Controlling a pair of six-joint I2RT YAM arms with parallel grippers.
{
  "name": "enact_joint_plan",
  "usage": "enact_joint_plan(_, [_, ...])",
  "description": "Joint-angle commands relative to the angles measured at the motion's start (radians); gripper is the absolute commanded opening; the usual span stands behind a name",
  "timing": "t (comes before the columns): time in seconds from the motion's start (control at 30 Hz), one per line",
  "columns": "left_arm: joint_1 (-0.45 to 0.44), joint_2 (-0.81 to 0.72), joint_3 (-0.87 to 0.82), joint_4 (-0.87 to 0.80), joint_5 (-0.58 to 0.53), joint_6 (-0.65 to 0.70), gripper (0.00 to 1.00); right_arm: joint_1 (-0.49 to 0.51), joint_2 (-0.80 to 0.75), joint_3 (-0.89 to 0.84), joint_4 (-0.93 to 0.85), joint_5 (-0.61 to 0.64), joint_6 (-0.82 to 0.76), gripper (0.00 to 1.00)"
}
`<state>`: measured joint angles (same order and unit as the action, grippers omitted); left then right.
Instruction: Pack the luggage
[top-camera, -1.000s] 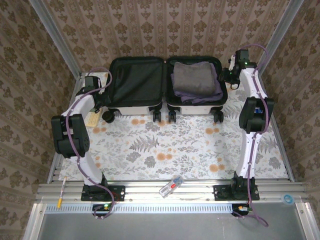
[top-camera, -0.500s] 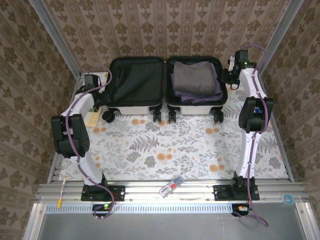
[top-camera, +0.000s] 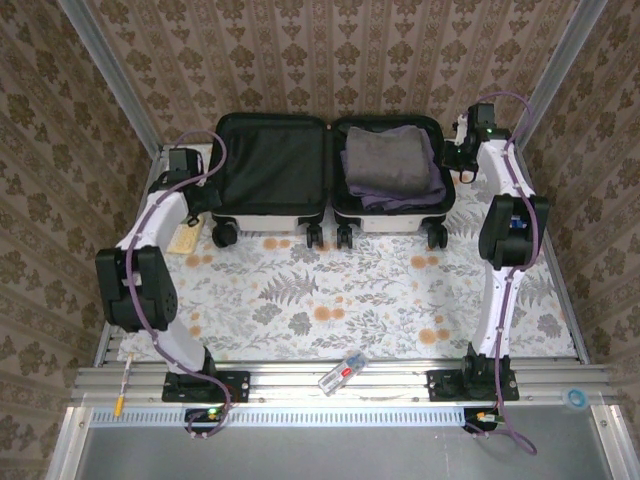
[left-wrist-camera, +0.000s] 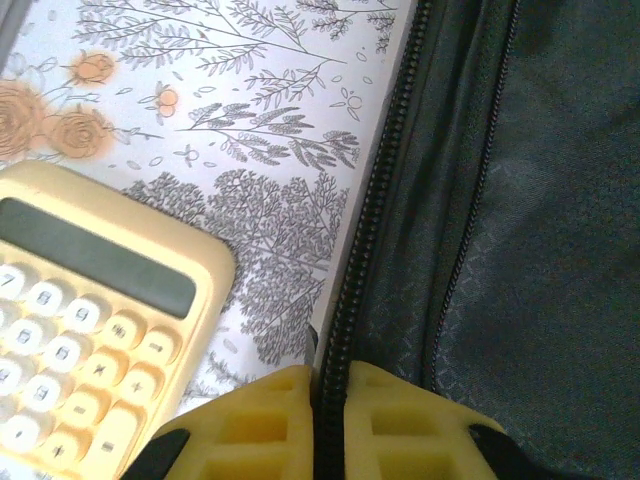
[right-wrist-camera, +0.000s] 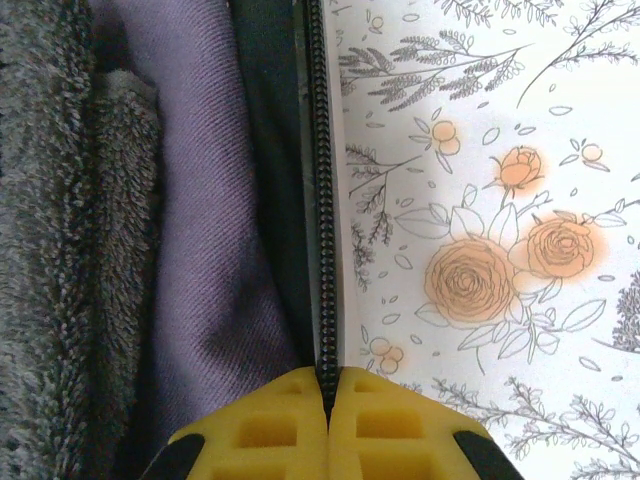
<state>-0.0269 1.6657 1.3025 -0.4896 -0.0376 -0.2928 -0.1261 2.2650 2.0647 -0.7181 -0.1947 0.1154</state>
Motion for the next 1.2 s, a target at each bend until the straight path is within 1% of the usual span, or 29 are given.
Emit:
enact_joint_plan(0.0, [-0.018, -0.107, -0.015, 0.018, 0.017, 0.044, 0.0, 0.035, -0.069, -0.086, -0.03, -0.045, -0.005, 0.0])
enact_joint_plan(0.13, [-0.023, -0.172, -0.023, 0.007, 0.008, 0.049, 0.0, 0.048, -0.125, -0.166, -0.002, -0.065, 0.004, 0.0])
enact_joint_plan(0.3, [-0.049, -0.257, -0.015, -0.005, -0.009, 0.059, 0.0, 0.091, -0.202, -0.277, 0.035, -0.062, 0.006, 0.0])
enact_joint_plan(0.4, [-0.111, -0.291, 0.022, -0.033, -0.107, 0.107, 0.0, 0.118, -0.249, -0.348, 0.068, -0.063, 0.019, 0.0])
enact_joint_plan(0.6, [-0.294, -0.285, 0.17, -0.14, -0.32, 0.197, 0.0, 0.175, -0.326, -0.454, 0.128, -0.064, 0.047, 0.0])
enact_joint_plan(0.7, [-0.415, -0.274, 0.237, -0.164, -0.437, 0.232, 0.0, 0.197, -0.356, -0.489, 0.156, -0.072, 0.061, 0.0])
enact_joint_plan(0.77, [-0.519, -0.263, 0.282, -0.165, -0.522, 0.258, 0.0, 0.207, -0.368, -0.501, 0.167, -0.071, 0.066, 0.0])
enact_joint_plan(0.87, [-0.647, -0.229, 0.346, -0.14, -0.611, 0.297, 0.0, 0.21, -0.368, -0.511, 0.175, -0.076, 0.073, 0.0])
enact_joint_plan(0.93, [-0.72, -0.19, 0.387, -0.105, -0.617, 0.314, 0.0, 0.21, -0.368, -0.514, 0.175, -0.078, 0.073, 0.0])
enact_joint_plan(1.0, [-0.788, -0.128, 0.44, -0.07, -0.59, 0.325, 0.0, 0.21, -0.367, -0.52, 0.175, -0.078, 0.074, 0.0])
enact_joint_plan(1.07, [-0.862, -0.038, 0.519, -0.04, -0.545, 0.331, 0.0, 0.208, -0.371, -0.535, 0.211, -0.076, 0.078, 0.0])
enact_joint_plan(1.1, [-0.894, 0.002, 0.565, -0.032, -0.514, 0.34, 0.04, 0.206, -0.372, -0.541, 0.217, -0.075, 0.082, 0.0])
enact_joint_plan(1.17, [-0.96, 0.097, 0.677, -0.02, -0.454, 0.36, 0.31, 0.199, -0.373, -0.552, 0.234, -0.082, 0.093, 0.0])
